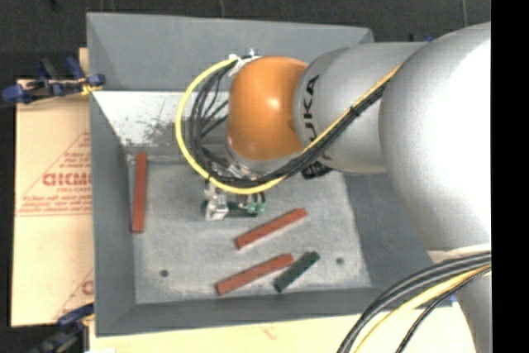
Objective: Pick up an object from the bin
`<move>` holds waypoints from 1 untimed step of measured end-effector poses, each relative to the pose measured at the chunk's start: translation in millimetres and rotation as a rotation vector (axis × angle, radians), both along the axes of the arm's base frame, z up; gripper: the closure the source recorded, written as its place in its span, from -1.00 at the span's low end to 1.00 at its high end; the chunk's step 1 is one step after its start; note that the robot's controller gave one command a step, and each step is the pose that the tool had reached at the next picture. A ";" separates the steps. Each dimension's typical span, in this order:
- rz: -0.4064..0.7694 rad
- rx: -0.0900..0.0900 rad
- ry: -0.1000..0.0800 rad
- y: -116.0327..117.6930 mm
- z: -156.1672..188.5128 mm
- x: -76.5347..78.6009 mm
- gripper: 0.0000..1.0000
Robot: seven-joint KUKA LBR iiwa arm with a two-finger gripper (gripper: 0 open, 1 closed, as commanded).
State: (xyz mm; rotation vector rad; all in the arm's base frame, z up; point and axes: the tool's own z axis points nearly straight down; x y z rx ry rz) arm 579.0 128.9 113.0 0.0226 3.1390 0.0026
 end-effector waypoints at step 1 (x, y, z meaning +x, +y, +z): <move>0.000 -0.001 0.006 -0.5 19.1 -1.8 1.00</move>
Offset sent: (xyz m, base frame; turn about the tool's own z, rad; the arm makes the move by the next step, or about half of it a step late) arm 0.0000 0.0000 0.0817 0.0000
